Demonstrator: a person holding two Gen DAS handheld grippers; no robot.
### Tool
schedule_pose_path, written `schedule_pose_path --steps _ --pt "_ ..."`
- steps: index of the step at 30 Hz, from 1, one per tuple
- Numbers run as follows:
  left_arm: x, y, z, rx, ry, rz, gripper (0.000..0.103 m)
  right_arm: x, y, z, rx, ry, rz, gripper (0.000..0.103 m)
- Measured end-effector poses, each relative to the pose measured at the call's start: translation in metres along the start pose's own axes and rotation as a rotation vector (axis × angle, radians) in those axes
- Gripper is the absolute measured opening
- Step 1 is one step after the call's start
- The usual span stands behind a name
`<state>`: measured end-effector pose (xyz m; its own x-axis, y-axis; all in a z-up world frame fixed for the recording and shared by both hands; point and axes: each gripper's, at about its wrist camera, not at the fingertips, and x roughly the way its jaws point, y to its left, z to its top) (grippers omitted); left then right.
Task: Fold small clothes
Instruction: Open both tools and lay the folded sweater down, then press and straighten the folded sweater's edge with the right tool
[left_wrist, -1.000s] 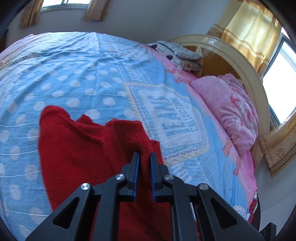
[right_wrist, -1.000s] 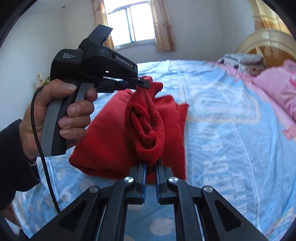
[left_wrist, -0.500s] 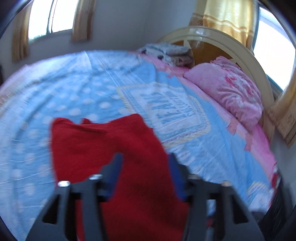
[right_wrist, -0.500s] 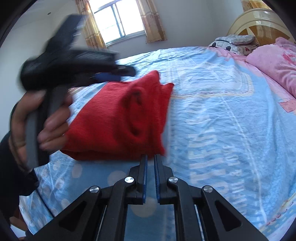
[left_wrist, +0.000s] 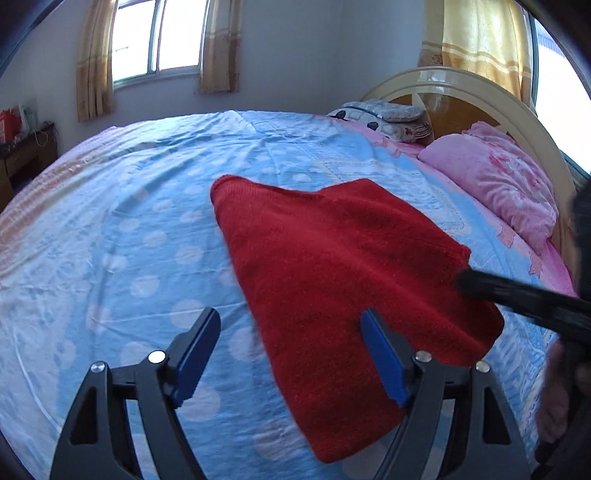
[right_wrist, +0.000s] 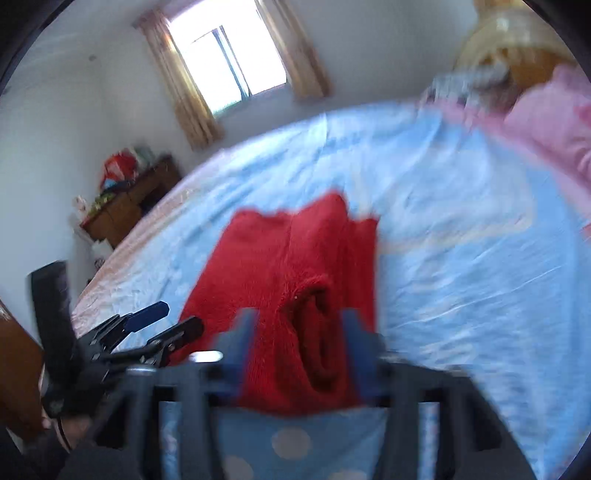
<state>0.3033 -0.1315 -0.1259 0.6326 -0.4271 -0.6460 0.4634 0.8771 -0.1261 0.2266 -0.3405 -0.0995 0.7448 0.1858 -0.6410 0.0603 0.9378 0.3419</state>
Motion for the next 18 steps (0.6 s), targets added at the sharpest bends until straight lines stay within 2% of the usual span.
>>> schedule_pose_path --steps 1,2,5,7,10,13,15,16,17,18 --pt "0.001 0.000 -0.001 0.000 0.000 -0.002 0.081 0.010 -0.004 0.002 0.018 0.027 -0.013 0.015" --pt "0.002 0.000 -0.002 -0.001 -0.001 -0.005 0.083 0.016 -0.009 0.003 0.030 0.035 -0.027 0.012" --pt "0.001 0.002 -0.010 -0.008 -0.003 -0.007 0.098 -0.005 -0.017 0.002 0.039 -0.033 -0.036 0.009" --pt "0.005 0.001 -0.015 -0.005 0.007 -0.027 0.100 -0.019 -0.018 -0.007 0.023 -0.055 -0.073 0.009" --pt "0.009 -0.005 -0.016 0.011 0.030 -0.032 0.100 -0.005 -0.031 -0.019 0.031 0.006 -0.125 0.009" --pt "0.007 -0.006 -0.018 0.024 0.023 -0.014 0.102 -0.003 -0.036 -0.019 0.051 0.018 -0.110 0.010" --pt "0.008 -0.001 -0.020 0.002 0.033 -0.035 0.102 -0.008 -0.033 -0.012 0.035 0.016 -0.103 0.015" --pt "0.009 0.002 -0.020 -0.009 0.038 -0.043 0.102 -0.011 -0.030 -0.008 0.023 0.005 -0.121 0.032" --pt "0.010 0.005 -0.019 -0.027 0.044 -0.053 0.103 -0.017 -0.025 -0.004 0.004 -0.016 -0.164 0.043" --pt "0.011 0.006 -0.020 -0.038 0.047 -0.058 0.103 -0.025 -0.019 0.002 -0.018 -0.063 -0.199 0.043"
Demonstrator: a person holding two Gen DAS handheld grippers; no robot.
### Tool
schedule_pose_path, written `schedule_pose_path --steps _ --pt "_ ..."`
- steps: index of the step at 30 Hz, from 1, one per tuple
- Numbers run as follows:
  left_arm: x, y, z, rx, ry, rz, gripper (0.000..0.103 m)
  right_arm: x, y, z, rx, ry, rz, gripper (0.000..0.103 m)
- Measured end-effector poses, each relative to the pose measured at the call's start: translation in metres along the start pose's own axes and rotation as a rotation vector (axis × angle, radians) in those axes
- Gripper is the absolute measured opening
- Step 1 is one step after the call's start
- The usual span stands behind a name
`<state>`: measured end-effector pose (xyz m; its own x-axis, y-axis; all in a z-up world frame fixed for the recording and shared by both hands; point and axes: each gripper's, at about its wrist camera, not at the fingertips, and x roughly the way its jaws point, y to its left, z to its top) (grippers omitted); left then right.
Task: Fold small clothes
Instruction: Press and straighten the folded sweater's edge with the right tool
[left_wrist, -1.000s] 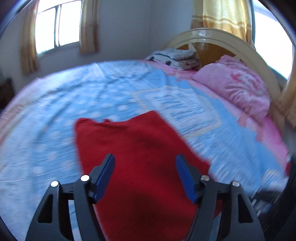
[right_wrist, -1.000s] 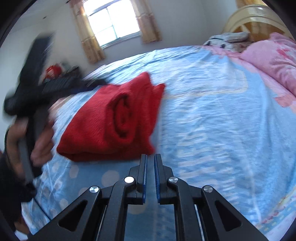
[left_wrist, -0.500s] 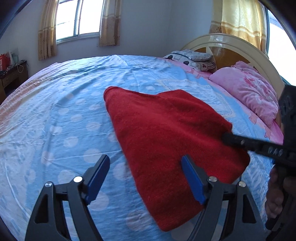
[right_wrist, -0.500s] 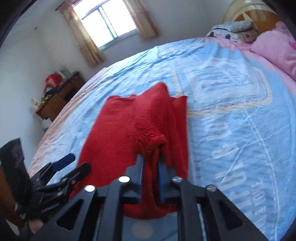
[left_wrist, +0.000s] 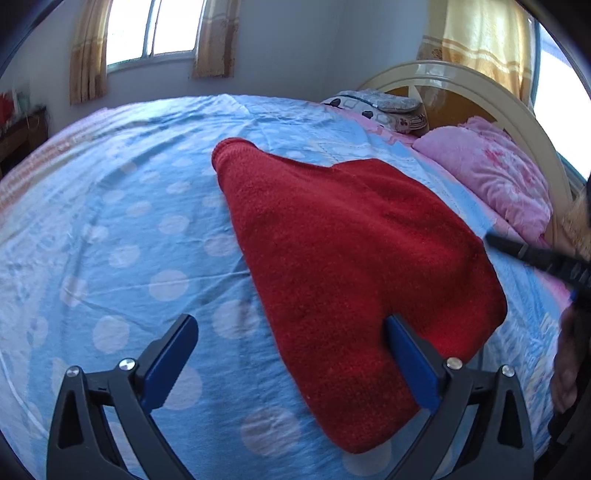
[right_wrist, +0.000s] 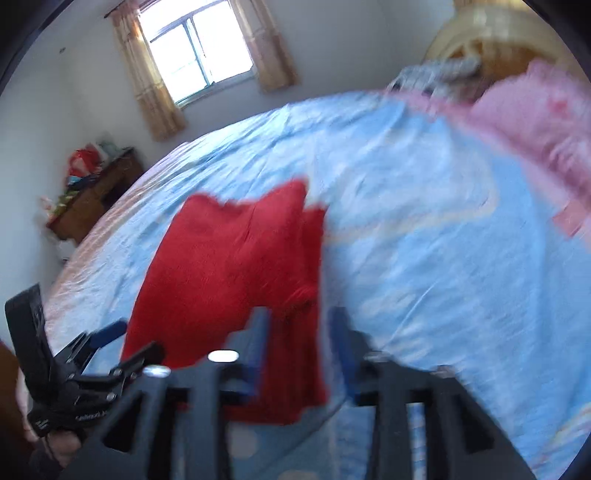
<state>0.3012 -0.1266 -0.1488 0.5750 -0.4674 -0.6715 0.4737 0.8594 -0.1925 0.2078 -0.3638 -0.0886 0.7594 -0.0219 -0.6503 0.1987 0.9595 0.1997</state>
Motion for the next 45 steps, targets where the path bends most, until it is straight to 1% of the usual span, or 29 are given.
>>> schedule_pose_path --steps 1,2,3,4,5,7,8,10,13,17,19,21,25,28,31,32,34,36,38,40,41,45 --pt "0.001 0.001 0.000 -0.007 0.003 -0.006 0.103 -0.008 0.005 0.006 -0.016 -0.045 -0.005 0.043" --pt "0.001 0.001 -0.001 -0.011 0.006 -0.012 0.103 -0.015 0.012 0.014 -0.038 -0.079 0.020 0.043" --pt "0.001 0.001 -0.002 -0.015 0.006 -0.015 0.103 -0.016 0.018 0.020 -0.053 -0.081 0.053 0.043" --pt "0.001 0.001 -0.002 -0.015 0.005 -0.015 0.103 -0.013 0.025 0.026 -0.071 -0.068 0.098 0.043" --pt "0.001 0.001 -0.002 -0.014 0.005 -0.014 0.103 -0.006 0.035 0.033 -0.091 -0.046 0.165 0.043" --pt "0.001 0.000 -0.004 -0.013 0.006 -0.011 0.103 0.012 0.047 0.041 -0.109 0.006 0.227 0.043" --pt "0.000 0.000 -0.004 -0.012 0.005 -0.009 0.103 0.029 0.053 0.044 -0.119 0.060 0.225 0.043" --pt "0.000 -0.001 -0.005 -0.013 0.006 -0.008 0.103 0.056 0.057 0.043 -0.122 0.133 0.190 0.042" --pt "0.001 -0.002 -0.006 -0.009 0.015 -0.015 0.103 0.081 0.046 0.040 -0.121 0.178 0.131 0.041" --pt "0.003 -0.002 -0.005 -0.003 0.022 -0.021 0.103 0.087 0.024 0.039 -0.055 0.168 0.151 0.040" --pt "0.003 -0.003 -0.005 -0.001 0.023 -0.021 0.103 0.086 0.016 0.039 -0.044 0.160 0.142 0.040" --pt "0.003 -0.004 -0.005 0.006 0.024 -0.018 0.103 0.089 0.010 0.038 -0.027 0.157 0.156 0.040" --pt "0.006 -0.008 -0.002 0.024 0.042 -0.017 0.103 0.090 0.013 0.035 -0.056 0.146 0.128 0.040" --pt "0.001 -0.013 0.003 0.057 0.040 0.017 0.103 0.091 0.008 0.034 -0.036 0.142 0.140 0.040" --pt "-0.013 -0.023 0.014 0.097 -0.016 0.050 0.103 0.090 0.003 0.032 -0.029 0.142 0.151 0.040" --pt "-0.012 -0.025 0.017 0.111 -0.017 0.058 0.103 0.089 0.001 0.031 -0.031 0.142 0.152 0.040" --pt "-0.002 -0.031 0.025 0.159 0.005 0.080 0.103 0.090 -0.003 0.030 -0.018 0.147 0.164 0.040" --pt "0.011 -0.030 0.027 0.177 0.021 0.099 0.103 0.091 -0.006 0.030 -0.004 0.152 0.170 0.040" --pt "0.021 -0.023 0.025 0.140 0.032 0.070 0.103 0.091 -0.005 0.029 -0.012 0.147 0.162 0.040" --pt "0.024 -0.014 0.023 0.072 0.041 0.021 0.103 0.089 -0.003 0.027 -0.026 0.135 0.151 0.040" --pt "0.024 -0.011 0.022 0.061 0.043 0.010 0.103 0.089 -0.003 0.026 -0.031 0.132 0.148 0.040" --pt "0.019 -0.014 0.018 0.067 0.024 0.008 0.103 0.089 -0.002 0.033 -0.031 0.155 0.148 0.040"
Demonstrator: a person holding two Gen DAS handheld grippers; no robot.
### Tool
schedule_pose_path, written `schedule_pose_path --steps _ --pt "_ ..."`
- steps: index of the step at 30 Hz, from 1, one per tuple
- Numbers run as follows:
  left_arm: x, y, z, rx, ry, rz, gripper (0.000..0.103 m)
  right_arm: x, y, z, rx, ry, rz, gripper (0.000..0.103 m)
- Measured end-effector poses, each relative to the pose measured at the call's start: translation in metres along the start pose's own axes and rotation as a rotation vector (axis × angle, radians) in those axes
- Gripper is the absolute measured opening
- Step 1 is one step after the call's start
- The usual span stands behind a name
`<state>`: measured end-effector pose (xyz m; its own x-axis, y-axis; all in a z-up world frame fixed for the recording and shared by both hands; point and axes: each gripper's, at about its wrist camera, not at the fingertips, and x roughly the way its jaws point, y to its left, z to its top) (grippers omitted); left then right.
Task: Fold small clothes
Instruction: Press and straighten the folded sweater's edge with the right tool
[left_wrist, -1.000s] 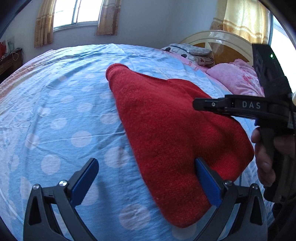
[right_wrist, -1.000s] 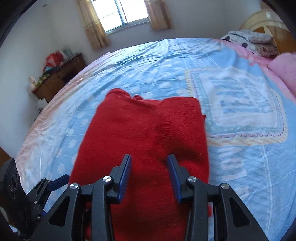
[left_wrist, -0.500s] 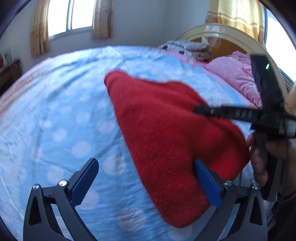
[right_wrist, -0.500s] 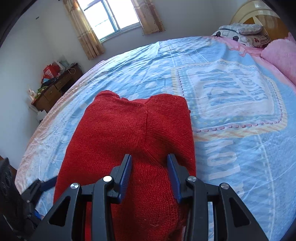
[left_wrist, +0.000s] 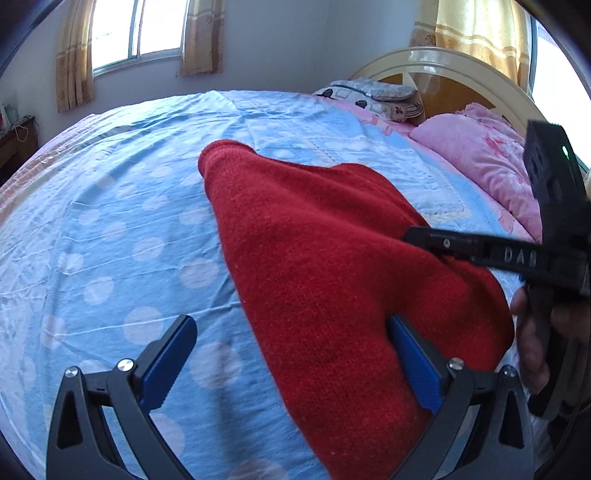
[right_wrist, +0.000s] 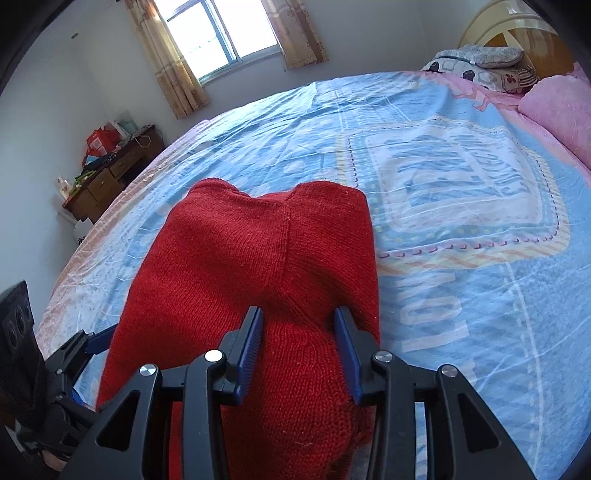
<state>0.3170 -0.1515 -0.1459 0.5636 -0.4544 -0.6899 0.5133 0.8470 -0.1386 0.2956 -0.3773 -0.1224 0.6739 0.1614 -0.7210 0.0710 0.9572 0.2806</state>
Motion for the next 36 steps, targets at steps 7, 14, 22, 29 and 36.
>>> schedule_pose_path --steps 7,14,22,29,36 --pt "-0.006 0.004 -0.005 -0.027 -0.049 -0.023 0.103 -0.008 -0.015 0.031 0.051 -0.005 0.005 0.040" --pt "-0.009 0.015 -0.007 -0.088 -0.070 -0.069 0.103 0.030 -0.036 0.049 0.146 0.110 0.077 0.011" --pt "0.001 0.009 -0.006 -0.069 -0.022 -0.051 0.103 0.045 -0.046 0.046 0.119 0.092 0.028 0.009" --pt "0.002 0.008 -0.006 -0.066 -0.022 -0.043 0.103 0.031 -0.072 0.041 0.170 0.075 0.086 0.052" --pt "0.003 0.010 -0.007 -0.087 -0.012 -0.064 0.103 0.037 -0.083 0.043 0.228 0.052 0.184 0.058"
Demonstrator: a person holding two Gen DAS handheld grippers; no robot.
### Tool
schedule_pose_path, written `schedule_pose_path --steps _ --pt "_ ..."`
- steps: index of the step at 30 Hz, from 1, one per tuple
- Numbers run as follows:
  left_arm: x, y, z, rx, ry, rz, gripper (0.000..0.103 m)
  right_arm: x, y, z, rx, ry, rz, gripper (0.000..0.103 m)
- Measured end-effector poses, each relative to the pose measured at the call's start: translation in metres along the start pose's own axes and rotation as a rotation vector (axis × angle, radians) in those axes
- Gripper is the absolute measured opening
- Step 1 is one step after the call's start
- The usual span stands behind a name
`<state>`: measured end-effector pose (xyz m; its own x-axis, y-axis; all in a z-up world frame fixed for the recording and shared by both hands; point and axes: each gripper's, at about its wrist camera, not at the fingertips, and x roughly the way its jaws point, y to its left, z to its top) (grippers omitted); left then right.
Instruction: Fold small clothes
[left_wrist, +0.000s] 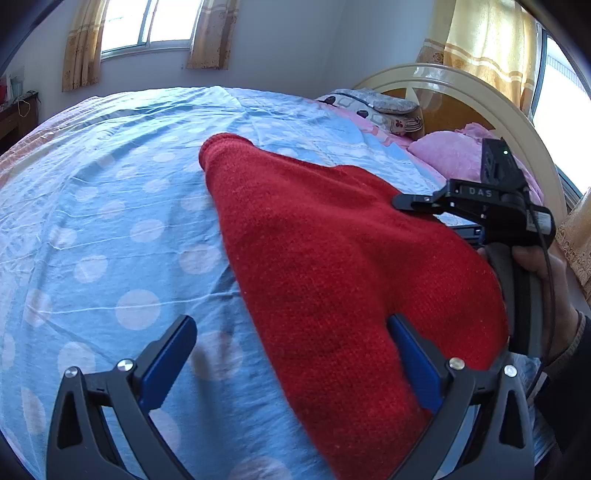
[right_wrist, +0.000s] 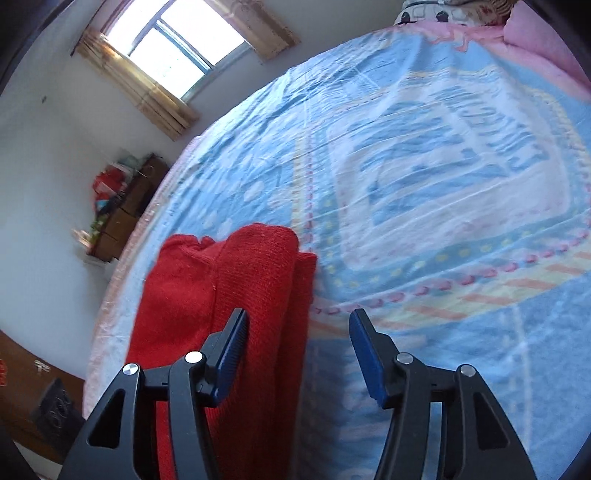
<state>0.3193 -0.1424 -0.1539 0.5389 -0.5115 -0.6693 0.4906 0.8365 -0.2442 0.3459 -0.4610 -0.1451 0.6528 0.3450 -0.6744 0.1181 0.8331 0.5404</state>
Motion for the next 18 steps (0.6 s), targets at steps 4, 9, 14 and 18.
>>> schedule_pose_path --steps 4,9,14,18 --pt "0.001 0.001 0.001 -0.002 0.001 -0.003 0.103 0.010 0.004 0.002 -0.034 -0.014 -0.001 0.058" --pt "0.002 0.002 0.002 -0.010 0.006 -0.013 0.103 0.017 0.004 0.008 -0.022 -0.009 0.046 0.057" --pt "0.004 0.004 0.003 -0.021 0.016 -0.030 0.103 0.031 0.012 0.011 -0.054 0.037 0.083 0.054" --pt "0.005 0.005 0.003 -0.027 0.022 -0.046 0.103 0.032 -0.002 0.010 0.026 0.028 0.145 0.043"
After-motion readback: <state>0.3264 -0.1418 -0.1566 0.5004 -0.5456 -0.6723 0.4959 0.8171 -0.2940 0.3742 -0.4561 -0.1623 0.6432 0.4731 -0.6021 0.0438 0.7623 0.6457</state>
